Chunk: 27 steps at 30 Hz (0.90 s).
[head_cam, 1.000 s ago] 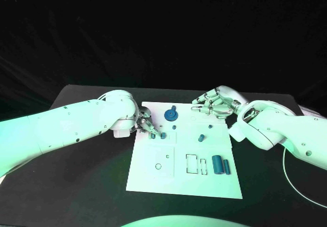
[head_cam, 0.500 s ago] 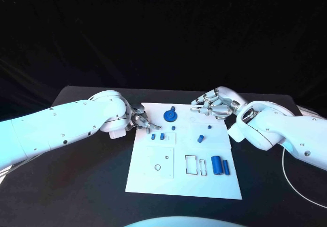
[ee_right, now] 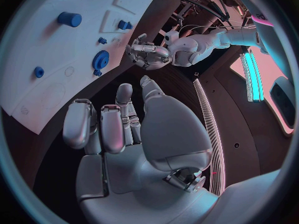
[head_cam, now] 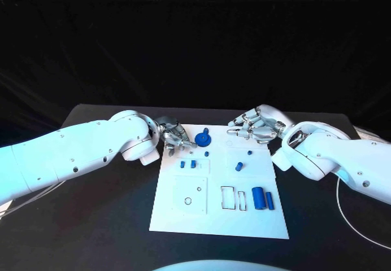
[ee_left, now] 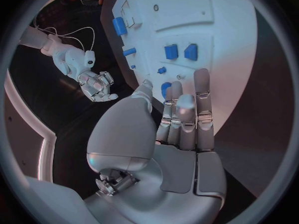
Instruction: Assemble the parts on the task board
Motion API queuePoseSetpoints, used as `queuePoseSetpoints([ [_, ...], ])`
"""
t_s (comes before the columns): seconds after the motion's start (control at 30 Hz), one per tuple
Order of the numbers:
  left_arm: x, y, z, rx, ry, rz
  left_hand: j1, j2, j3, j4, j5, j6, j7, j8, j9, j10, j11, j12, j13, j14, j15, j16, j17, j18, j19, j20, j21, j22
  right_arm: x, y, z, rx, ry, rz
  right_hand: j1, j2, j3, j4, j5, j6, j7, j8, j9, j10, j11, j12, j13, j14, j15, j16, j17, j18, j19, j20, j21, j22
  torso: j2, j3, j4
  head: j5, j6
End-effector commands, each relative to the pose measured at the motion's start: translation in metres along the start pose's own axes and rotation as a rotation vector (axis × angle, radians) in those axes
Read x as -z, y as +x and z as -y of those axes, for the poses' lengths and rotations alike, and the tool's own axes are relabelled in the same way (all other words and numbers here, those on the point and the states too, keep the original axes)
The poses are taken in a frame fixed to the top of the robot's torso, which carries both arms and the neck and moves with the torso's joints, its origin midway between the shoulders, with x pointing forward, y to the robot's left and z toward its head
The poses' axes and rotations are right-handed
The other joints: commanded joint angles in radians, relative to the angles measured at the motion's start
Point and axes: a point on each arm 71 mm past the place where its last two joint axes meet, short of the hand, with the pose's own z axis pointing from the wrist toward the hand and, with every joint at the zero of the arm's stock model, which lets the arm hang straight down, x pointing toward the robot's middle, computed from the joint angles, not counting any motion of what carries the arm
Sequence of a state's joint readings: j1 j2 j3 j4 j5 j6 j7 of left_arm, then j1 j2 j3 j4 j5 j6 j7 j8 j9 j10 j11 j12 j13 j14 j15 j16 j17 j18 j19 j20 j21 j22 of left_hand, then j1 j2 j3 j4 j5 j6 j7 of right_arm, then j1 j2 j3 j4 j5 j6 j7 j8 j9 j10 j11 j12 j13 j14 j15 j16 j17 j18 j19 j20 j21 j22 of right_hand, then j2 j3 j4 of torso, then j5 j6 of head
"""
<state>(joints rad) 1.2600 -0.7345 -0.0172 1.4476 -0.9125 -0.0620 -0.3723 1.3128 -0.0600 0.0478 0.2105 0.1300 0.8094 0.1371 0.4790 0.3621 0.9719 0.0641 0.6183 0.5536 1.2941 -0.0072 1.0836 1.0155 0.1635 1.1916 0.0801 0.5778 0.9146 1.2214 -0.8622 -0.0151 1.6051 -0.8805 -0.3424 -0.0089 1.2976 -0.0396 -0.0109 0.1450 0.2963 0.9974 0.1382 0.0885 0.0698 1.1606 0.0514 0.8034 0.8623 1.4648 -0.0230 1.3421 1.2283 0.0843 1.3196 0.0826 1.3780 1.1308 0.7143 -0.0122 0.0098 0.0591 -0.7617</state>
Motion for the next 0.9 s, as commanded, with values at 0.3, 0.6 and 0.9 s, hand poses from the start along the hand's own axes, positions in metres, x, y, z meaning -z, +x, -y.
queuePoseSetpoints([
  [0.3, -0.014, 0.015, 0.036, -0.298, 0.397, 0.17, 0.234, -0.053, 0.166, -0.108, -0.023, 0.004, 0.016, -0.185, -0.166, -0.019, 0.043, -0.307, -0.33, -0.158, 0.032, -0.314, -0.335, 0.018, -0.074, 0.039, -0.136, -0.092, 0.0, 0.002, -0.001, 0.001, -0.005, -0.015, -0.003, 0.004, -0.007, 0.003, 0.005, 0.008, -0.001, 0.003, 0.0, -0.005, -0.001, -0.003, -0.004, 0.041, -0.001, -0.004, -0.001, 0.008, -0.008, 0.003, -0.005, -0.002, 0.0, -0.001, -0.0002, -0.008, 0.007],
  [0.6, -0.028, 0.033, 0.038, -0.455, 0.399, 0.124, 0.181, -0.073, 0.165, -0.085, -0.029, 0.106, 0.01, -0.225, -0.215, 0.051, 0.026, -0.331, -0.41, 0.081, 0.013, 0.018, -0.067, 0.02, 0.091, 0.025, -0.078, -0.081, 0.0, 0.002, -0.001, 0.001, -0.007, -0.016, -0.003, 0.004, -0.007, 0.003, 0.005, 0.008, -0.001, 0.003, 0.0, -0.005, -0.001, -0.003, -0.004, 0.041, -0.001, -0.004, -0.001, 0.008, -0.008, 0.003, -0.005, -0.002, 0.002, -0.0017, -0.0011, -0.013, 0.008],
  [0.9, -0.037, 0.044, 0.041, -0.558, 0.36, 0.07, 0.166, -0.081, 0.164, -0.077, -0.033, 0.165, 0.004, -0.27, -0.25, 0.087, 0.02, -0.36, -0.463, 0.173, 0.007, 0.239, 0.159, -0.027, 0.219, 0.017, 0.227, 0.132, -0.001, 0.003, -0.002, 0.001, -0.008, -0.017, -0.001, 0.005, -0.007, 0.003, 0.005, 0.008, -0.001, 0.003, 0.0, -0.006, -0.001, -0.003, -0.004, 0.041, -0.001, -0.004, -0.002, 0.008, -0.008, 0.003, -0.005, -0.002, 0.0, -0.0013, -0.0001, -0.014, 0.005],
])
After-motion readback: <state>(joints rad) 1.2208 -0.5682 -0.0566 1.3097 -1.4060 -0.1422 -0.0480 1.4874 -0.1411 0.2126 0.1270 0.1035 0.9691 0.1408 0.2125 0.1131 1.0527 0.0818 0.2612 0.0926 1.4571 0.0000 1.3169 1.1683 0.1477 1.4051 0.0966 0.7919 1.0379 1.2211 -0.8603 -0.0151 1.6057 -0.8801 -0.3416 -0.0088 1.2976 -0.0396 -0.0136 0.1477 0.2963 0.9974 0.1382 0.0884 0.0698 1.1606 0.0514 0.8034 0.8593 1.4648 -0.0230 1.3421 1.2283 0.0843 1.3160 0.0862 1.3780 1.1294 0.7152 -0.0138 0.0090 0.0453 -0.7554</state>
